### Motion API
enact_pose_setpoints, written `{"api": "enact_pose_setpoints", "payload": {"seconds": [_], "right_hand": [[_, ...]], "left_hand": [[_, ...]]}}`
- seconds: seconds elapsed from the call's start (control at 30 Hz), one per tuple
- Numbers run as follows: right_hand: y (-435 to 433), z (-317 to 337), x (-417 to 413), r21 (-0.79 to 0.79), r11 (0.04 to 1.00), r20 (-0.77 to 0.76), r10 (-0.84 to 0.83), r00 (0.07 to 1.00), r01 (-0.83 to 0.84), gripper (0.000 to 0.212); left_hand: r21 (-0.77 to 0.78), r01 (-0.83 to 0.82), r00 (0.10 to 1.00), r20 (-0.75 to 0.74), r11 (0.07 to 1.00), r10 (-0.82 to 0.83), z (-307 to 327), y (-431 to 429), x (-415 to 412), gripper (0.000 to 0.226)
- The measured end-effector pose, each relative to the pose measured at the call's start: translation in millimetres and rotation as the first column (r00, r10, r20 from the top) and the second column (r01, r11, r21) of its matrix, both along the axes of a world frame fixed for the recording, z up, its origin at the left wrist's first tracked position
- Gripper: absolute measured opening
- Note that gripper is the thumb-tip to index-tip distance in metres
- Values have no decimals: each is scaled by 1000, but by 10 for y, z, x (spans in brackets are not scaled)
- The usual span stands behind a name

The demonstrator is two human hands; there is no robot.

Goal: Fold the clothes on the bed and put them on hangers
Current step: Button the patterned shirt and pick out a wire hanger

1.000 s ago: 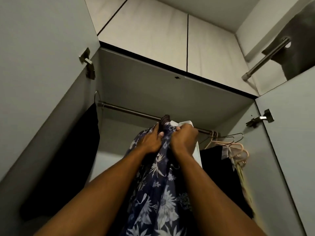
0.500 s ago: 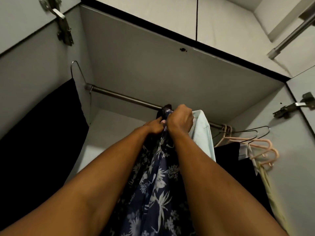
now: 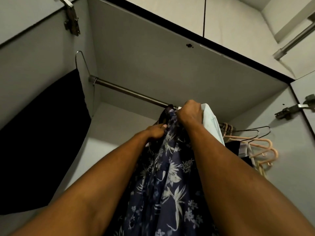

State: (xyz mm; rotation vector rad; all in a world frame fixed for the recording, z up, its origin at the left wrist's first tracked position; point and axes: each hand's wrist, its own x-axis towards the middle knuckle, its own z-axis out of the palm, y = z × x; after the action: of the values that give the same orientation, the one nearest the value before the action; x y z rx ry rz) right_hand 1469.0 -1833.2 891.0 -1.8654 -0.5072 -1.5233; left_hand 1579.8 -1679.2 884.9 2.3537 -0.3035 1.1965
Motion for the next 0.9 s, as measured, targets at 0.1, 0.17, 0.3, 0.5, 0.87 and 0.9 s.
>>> {"api": "enact_pose_setpoints", "payload": {"seconds": [0.1, 0.17, 0.3, 0.5, 0.87, 0.9], "right_hand": [[3, -97, -10, 26, 1000, -7, -9, 1000, 9, 17], [4, -173, -30, 36, 999, -3, -15, 1000, 15, 21], [-24, -437, -94, 4, 995, 38, -100, 994, 100, 30], [-39, -972, -194, -114, 959, 126, -245, 961, 259, 68], [-200, -3112, -823, -355, 849, 89, -387, 918, 392, 67], [-252, -3343, -897, -373, 847, 72, -381, 922, 379, 67]], "left_hand": [[-44, 65, 998, 19, 997, -64, -135, -3, 27, 58], [-101, 93, 994, 59, 991, -88, -247, 9, 55, 61], [-170, 132, 989, 86, 977, -119, -648, 65, -15, 66], [-187, 119, 993, 28, 975, -116, -1469, 220, -404, 65], [-372, 45, 994, -79, 927, -80, -3502, 100, -1301, 56], [-374, 49, 994, -68, 926, -80, -3724, 55, -1359, 58]]}}
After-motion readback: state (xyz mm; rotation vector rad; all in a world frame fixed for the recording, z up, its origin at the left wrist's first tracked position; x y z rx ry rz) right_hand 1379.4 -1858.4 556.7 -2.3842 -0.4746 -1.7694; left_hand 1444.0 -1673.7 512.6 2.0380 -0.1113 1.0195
